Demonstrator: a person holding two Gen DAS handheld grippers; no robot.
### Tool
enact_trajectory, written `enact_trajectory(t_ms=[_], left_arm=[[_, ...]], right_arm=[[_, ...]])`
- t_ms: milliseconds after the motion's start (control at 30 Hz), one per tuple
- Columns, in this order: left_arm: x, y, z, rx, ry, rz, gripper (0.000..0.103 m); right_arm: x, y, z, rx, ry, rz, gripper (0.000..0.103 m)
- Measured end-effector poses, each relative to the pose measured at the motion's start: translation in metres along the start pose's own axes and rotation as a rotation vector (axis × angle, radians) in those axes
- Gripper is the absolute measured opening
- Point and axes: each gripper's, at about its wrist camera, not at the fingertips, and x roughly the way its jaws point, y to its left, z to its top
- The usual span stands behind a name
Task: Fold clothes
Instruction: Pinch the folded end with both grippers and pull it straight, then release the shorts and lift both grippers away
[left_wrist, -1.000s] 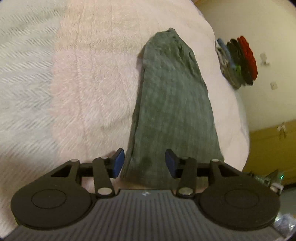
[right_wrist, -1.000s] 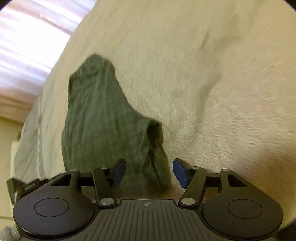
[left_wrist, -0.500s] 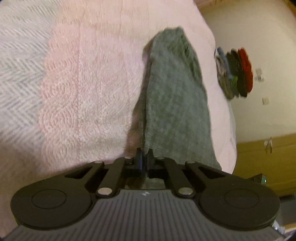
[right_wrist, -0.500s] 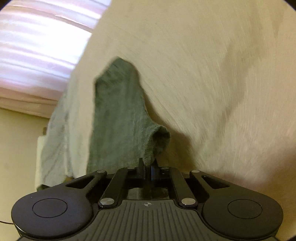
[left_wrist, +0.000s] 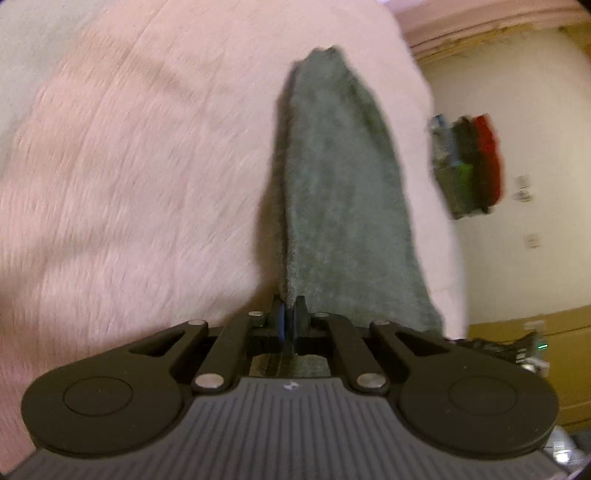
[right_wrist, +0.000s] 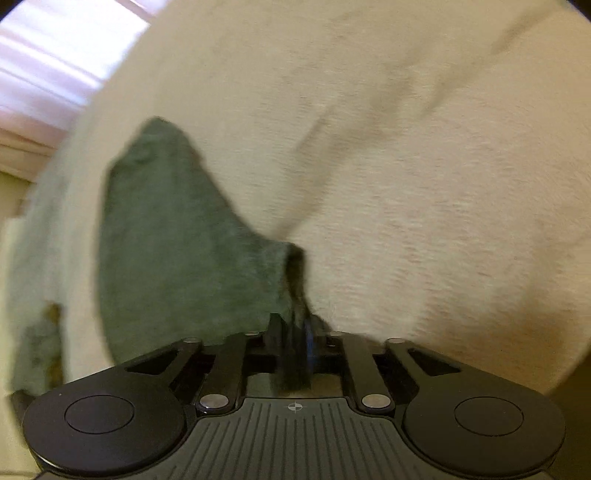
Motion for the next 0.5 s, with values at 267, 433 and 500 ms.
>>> enact_trajectory(t_ms=[267, 433, 500], left_arm=[[-0.045, -0.046, -0.004, 0.220, -0.153, 0.345, 0.017], [-0.028, -0.084, -0.005, 0.391, -0.164, 0.315, 0.017], [-0.008, -0.092, -0.009, 0.445, -0.134, 0.316, 0.017]], right_arm=[[-0.024, 0.078, -0.016, -0.382, -0.227, -0.135, 0.053], [0.002, 0.104, -0.036, -0.522, -0.181, -0.146, 0.053], [0.001, 0.097, -0.048, -0.509, -0.140, -0.176, 0.053]])
